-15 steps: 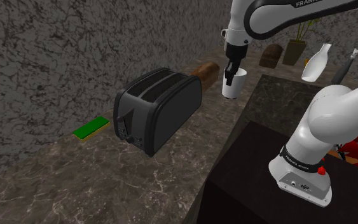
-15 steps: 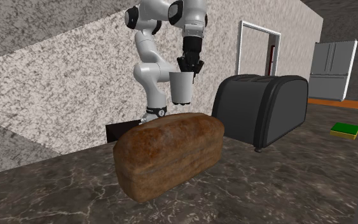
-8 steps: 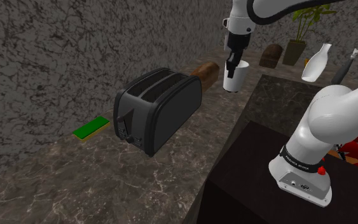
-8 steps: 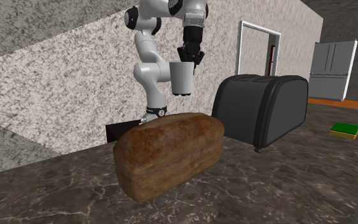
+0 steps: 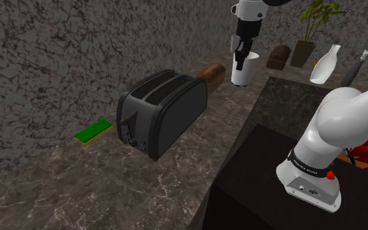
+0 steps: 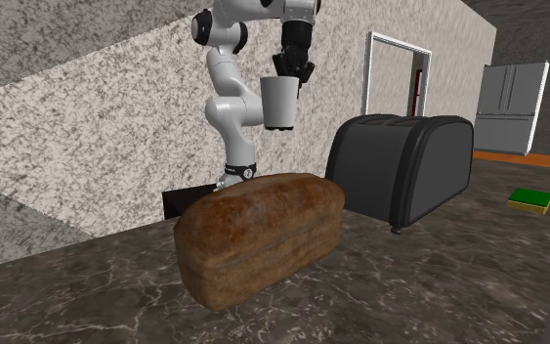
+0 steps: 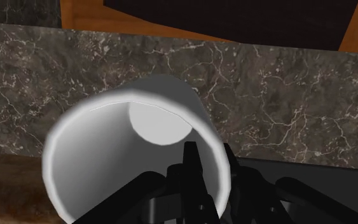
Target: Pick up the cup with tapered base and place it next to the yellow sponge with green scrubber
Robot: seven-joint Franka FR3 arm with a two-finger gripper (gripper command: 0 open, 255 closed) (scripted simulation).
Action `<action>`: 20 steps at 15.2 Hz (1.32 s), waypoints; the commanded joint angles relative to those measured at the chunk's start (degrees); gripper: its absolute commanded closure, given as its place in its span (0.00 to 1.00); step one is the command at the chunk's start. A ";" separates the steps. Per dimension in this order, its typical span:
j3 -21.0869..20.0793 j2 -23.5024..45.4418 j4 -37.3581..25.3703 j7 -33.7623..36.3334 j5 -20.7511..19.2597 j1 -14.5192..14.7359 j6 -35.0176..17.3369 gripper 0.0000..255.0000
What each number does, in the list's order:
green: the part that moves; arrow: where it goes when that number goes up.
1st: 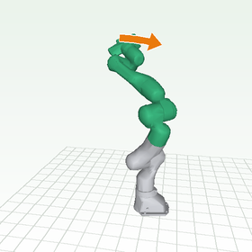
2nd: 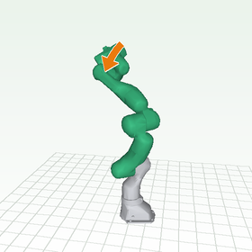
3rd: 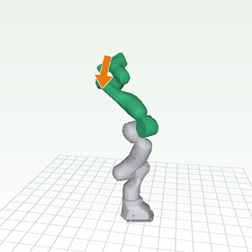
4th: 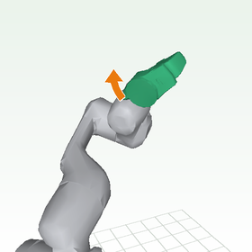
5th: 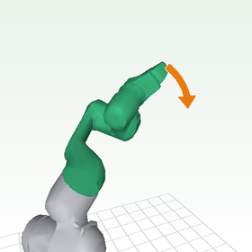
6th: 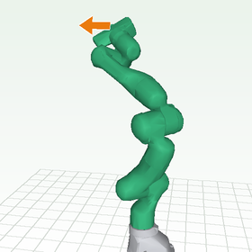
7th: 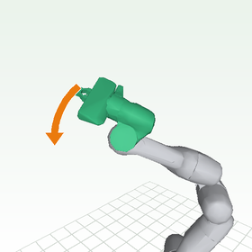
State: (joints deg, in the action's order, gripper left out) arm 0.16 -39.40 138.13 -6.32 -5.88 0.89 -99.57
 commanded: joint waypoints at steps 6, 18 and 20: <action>-5.34 5.14 -3.16 6.31 2.98 2.28 -1.46 1.00; -17.39 22.39 -14.35 22.00 5.22 6.16 -6.54 1.00; -19.22 25.90 -17.14 24.73 4.67 6.67 -7.00 1.00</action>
State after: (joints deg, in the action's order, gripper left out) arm -18.16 -15.70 121.96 17.04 -0.84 7.39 -105.44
